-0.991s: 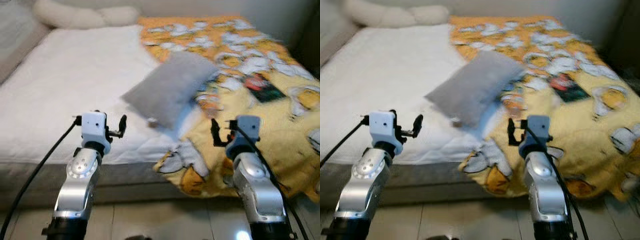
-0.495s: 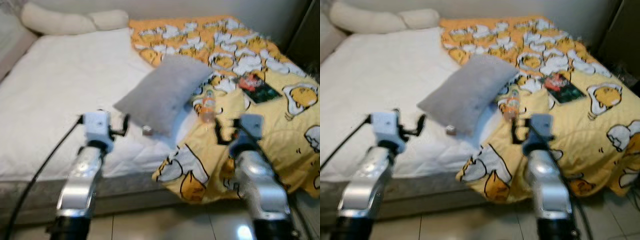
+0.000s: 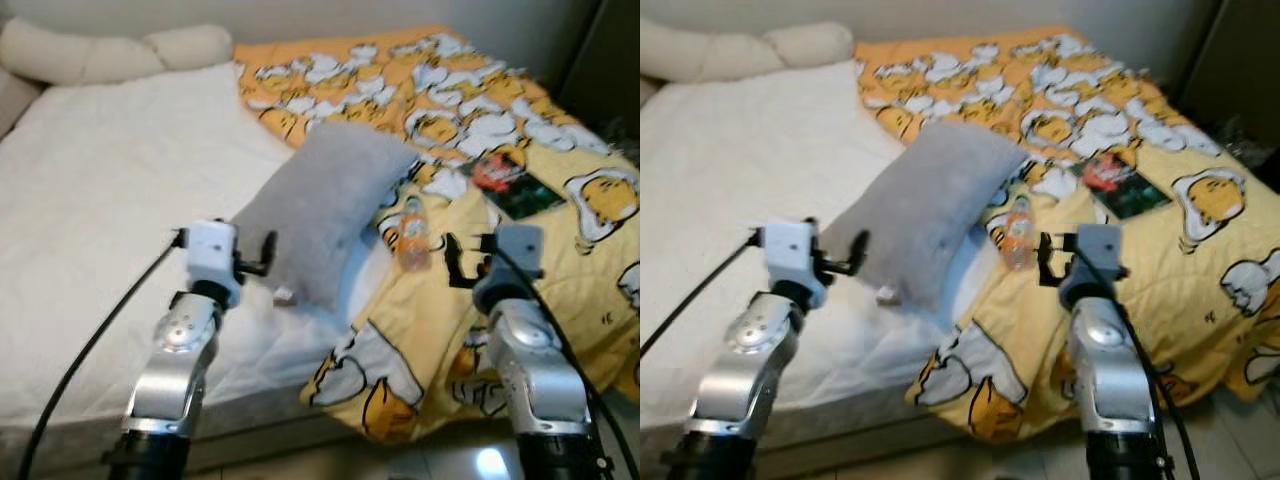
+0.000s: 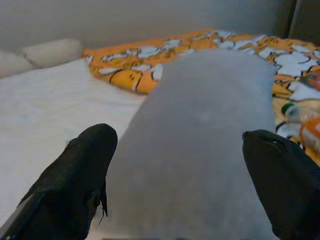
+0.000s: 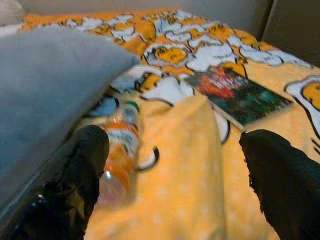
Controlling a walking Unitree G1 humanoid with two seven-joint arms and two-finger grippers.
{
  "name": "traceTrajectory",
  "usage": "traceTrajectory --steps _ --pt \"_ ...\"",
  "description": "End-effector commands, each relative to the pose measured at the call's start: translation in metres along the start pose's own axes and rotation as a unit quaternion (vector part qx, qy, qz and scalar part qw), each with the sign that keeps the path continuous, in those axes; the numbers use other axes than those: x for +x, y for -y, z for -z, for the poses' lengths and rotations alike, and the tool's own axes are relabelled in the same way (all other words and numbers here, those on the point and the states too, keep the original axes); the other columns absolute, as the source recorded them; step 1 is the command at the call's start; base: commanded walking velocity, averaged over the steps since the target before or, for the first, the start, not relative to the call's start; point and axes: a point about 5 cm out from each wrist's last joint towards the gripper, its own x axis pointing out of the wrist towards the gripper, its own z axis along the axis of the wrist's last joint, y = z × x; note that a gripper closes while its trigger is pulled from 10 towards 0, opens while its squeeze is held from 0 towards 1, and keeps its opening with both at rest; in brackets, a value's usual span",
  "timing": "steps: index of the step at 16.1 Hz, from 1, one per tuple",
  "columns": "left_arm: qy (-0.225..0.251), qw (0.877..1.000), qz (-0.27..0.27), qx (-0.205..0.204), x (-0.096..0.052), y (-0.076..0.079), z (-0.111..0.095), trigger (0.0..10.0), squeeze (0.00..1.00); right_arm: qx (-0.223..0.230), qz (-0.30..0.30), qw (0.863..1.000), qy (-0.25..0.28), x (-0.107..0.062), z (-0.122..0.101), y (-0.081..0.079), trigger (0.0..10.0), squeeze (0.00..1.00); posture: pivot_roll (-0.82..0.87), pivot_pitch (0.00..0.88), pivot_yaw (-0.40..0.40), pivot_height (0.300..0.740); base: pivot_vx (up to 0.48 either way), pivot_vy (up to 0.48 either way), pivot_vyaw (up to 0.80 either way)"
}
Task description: Clean up the room
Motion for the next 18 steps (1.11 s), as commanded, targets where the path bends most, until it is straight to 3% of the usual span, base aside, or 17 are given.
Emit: traceTrajectory --steps 1,8,11,12,13,16,18 --pt "0.002 1.0 -0.019 0.012 -0.003 -0.013 -0.003 10.0 1.0 0.005 -0.028 1.0 0.011 0.001 -0.006 -0.014 10.0 0.0 -0.05 0.0 0.038 0.74 0.311 0.0 0.0" --pt "0.001 0.999 -0.03 0.016 -0.017 -0.017 -0.002 10.0 1.0 -0.003 -0.056 0.998 -0.001 0.012 -0.007 -0.014 10.0 0.0 -0.02 0.0 -0.027 0.74 0.294 0.0 0.0" --pt "0.006 0.999 0.002 0.033 -0.024 -0.014 -0.005 10.0 1.0 -0.017 -0.063 0.997 -0.033 0.017 0.0 -0.015 10.0 0.0 0.0 0.0 -0.038 0.74 0.0 0.0 0.0" --pt "0.007 0.999 0.022 0.037 -0.026 -0.012 -0.005 10.0 1.0 -0.02 -0.065 0.997 -0.048 0.021 0.004 -0.012 10.0 0.43 0.0 0.0 -0.036 0.74 0.0 0.0 0.0" --pt "0.008 0.998 0.047 0.04 -0.027 -0.009 -0.007 10.0 1.0 -0.031 -0.063 0.995 -0.065 0.027 0.007 -0.009 10.0 1.0 0.0 0.0 -0.032 0.74 0.0 0.0 0.0" --pt "-0.002 0.986 0.162 0.038 -0.026 0.006 -0.012 10.0 1.0 -0.02 -0.06 0.993 -0.102 0.053 0.01 -0.003 10.0 1.0 0.03 0.0 -0.014 0.74 0.0 0.0 0.0" --pt "-0.012 0.978 0.202 0.04 -0.031 0.011 -0.012 10.0 1.0 -0.027 -0.055 0.991 -0.117 0.061 0.012 -0.001 10.0 1.0 0.04 0.0 -0.002 0.74 0.0 0.0 0.0"
